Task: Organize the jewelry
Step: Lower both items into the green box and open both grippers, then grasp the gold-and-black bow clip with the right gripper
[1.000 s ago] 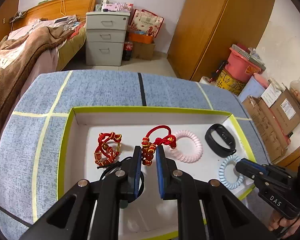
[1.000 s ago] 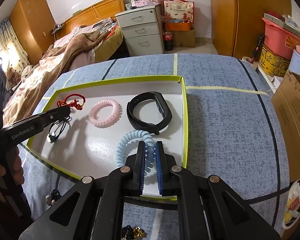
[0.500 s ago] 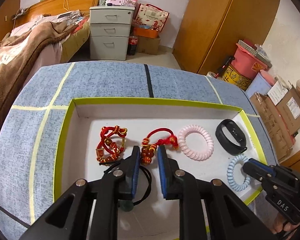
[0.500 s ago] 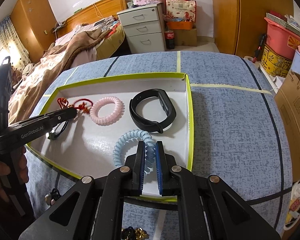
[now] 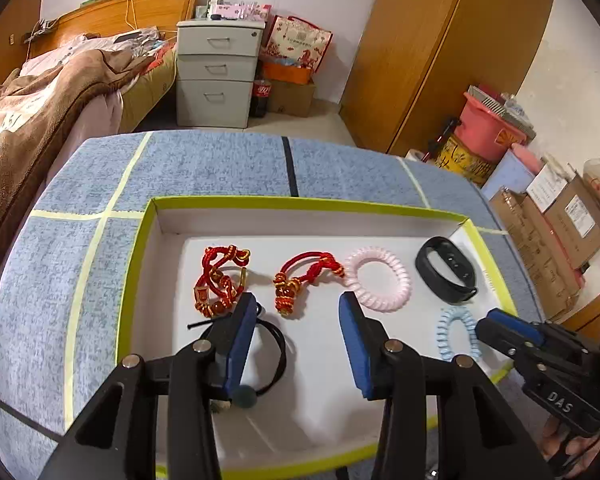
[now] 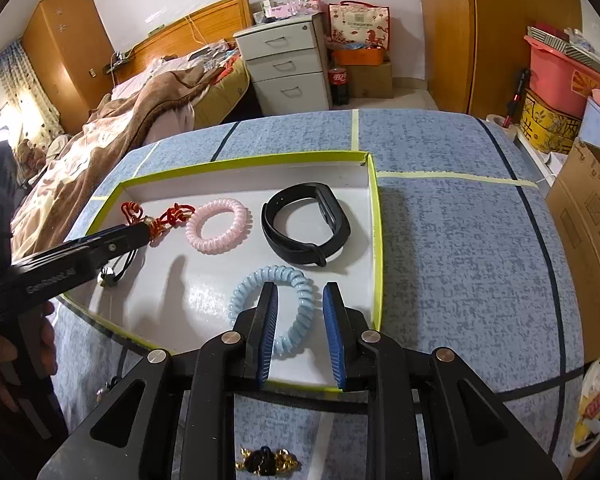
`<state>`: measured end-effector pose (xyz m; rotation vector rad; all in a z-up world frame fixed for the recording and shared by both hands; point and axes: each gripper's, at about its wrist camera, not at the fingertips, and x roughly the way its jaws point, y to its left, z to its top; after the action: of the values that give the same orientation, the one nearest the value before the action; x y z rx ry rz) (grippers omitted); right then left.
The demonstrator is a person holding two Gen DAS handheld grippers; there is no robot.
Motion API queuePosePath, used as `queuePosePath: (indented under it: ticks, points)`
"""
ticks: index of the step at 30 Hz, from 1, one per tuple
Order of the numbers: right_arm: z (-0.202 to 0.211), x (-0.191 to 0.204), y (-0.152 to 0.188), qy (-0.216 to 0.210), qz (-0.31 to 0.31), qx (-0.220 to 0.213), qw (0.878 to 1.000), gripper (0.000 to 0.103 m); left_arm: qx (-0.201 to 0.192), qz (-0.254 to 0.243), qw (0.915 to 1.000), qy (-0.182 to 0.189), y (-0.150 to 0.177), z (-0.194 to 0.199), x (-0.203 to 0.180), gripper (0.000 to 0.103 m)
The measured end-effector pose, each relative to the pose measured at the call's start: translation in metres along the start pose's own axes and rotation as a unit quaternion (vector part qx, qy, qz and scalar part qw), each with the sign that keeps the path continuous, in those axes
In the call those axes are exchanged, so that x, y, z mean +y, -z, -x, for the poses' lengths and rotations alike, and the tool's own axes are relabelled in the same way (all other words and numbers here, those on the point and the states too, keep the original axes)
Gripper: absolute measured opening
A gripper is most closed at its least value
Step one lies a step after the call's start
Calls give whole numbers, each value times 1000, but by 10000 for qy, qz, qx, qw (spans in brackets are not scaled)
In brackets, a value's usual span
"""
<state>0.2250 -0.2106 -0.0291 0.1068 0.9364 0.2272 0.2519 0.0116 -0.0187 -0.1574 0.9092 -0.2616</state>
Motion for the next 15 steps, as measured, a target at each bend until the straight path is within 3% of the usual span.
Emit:
queuePosePath:
  ticks: [11,15]
  points:
    - [34,14,11,-157,80,-379,9991,24,-344,-203,9992,-53,21,46,-8,50]
    - [44,19,20,-158,113,-453,9988,25,-333,-177,9992,101,33,58,-7,51]
